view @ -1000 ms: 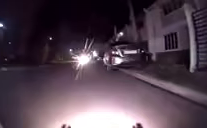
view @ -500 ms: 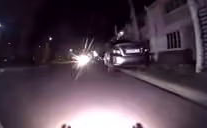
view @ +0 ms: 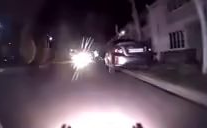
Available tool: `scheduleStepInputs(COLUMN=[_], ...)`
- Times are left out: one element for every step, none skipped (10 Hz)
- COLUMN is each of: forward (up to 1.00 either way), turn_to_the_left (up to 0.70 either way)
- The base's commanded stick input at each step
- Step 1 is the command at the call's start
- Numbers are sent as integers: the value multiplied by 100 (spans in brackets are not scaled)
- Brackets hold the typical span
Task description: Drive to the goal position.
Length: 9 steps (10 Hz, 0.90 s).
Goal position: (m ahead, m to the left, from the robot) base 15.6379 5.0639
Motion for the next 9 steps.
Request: scheduleStepInputs(forward=[60, 60, 60, 60, 60, 60, 60, 60, 60], turn_to_the_left=[0, 0, 0, 0, 0, 0, 0, 0, 6])
